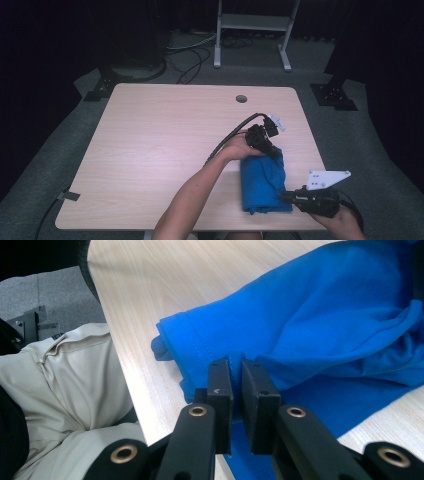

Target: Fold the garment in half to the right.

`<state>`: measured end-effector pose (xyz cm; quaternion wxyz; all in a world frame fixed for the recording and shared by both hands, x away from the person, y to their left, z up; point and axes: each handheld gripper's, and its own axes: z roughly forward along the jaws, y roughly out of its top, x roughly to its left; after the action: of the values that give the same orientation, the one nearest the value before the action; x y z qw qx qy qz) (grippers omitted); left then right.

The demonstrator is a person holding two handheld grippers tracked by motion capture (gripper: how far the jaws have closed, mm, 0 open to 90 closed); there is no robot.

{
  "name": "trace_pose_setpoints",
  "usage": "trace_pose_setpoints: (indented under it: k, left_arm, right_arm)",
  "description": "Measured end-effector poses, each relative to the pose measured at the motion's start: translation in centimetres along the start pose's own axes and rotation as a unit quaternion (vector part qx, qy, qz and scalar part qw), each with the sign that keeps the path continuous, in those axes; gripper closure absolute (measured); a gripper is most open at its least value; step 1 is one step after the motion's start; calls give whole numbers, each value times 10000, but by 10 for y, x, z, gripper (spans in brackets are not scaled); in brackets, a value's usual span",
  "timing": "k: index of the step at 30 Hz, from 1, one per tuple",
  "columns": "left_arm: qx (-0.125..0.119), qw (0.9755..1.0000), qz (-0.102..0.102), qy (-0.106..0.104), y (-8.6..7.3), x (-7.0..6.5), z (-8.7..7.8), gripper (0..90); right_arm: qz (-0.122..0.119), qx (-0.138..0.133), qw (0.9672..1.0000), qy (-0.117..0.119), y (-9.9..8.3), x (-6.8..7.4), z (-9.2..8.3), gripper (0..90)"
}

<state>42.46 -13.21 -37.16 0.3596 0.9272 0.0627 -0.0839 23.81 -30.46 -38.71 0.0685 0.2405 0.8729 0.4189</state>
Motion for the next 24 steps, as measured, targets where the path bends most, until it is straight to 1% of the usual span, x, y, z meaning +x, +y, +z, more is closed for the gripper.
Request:
trace_pose_setpoints:
  k: [4,8,12,13,16,18,20,22,24]
  left_arm:
    - [48,10000,19,48,0,1,5,833]
    - [35,10000,26,88,1,2,6,796]
    - [-27,9999,19,168,1,3,6,712]
    - [-45,9998,24,178,2,3,6,678]
    - [-86,9997,57,240,2,3,3,622]
    - [-88,9996,55,257,2,3,1,597]
    - [-86,9997,18,244,1,3,-2,590]
    - [-76,9996,38,273,-1,2,-6,574]
    - [-127,9996,31,264,-3,1,-13,535]
  right_arm:
    - [43,43,10000,-37,-1,-1,-1,833]
    - [68,87,9999,-99,-3,-4,-1,821]
    - [138,118,9997,-173,-5,-7,-4,784]
    - [139,154,9995,-239,-5,-7,-5,748]
    - [146,189,9992,-318,-4,-8,-7,713]
    - [145,191,9992,-330,-3,-8,-8,709]
    - [155,219,9990,-363,-1,-8,-8,680]
    - [133,267,9988,-391,2,-8,-7,657]
    - [125,325,9984,-443,5,-8,-5,622]
